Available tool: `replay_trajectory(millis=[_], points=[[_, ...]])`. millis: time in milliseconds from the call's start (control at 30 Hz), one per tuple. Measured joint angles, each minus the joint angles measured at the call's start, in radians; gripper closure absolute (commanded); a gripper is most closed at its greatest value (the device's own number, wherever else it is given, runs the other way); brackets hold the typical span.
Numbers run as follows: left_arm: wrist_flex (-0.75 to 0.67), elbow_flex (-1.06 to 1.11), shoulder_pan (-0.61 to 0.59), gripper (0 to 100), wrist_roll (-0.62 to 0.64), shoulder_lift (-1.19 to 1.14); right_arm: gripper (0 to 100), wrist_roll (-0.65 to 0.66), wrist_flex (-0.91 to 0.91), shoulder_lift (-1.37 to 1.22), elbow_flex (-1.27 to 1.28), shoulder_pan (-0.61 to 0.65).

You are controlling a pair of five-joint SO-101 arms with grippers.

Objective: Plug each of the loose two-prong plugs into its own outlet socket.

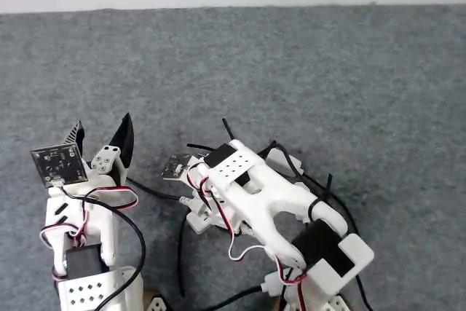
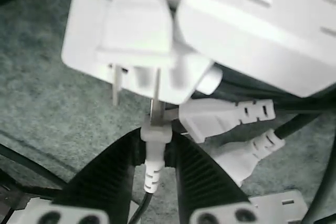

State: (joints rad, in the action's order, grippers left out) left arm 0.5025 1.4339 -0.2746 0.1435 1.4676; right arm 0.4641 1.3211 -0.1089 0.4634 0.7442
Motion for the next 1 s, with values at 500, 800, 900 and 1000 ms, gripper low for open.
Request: replay_trajectory(millis=[500, 800, 900, 1000], points=[[0.012, 0.000, 0.114, 70, -0.063, 0.000, 99.1, 0.035, 0.203, 0.370, -0.114, -0.086], [0.115, 0.000, 0.330, 70, -0.265, 0.000, 99.1, 0.040, 0.213, 0.439, -0.117, -0.083], [0.135, 0.000, 0.373, 70, -0.299, 0.000, 99.1, 0.040, 0.219, 0.473, -0.129, -0.083], [0.157, 0.000, 0.413, 70, -0.310, 0.000, 99.1, 0.029, 0.242, 0.491, -0.166, -0.060]])
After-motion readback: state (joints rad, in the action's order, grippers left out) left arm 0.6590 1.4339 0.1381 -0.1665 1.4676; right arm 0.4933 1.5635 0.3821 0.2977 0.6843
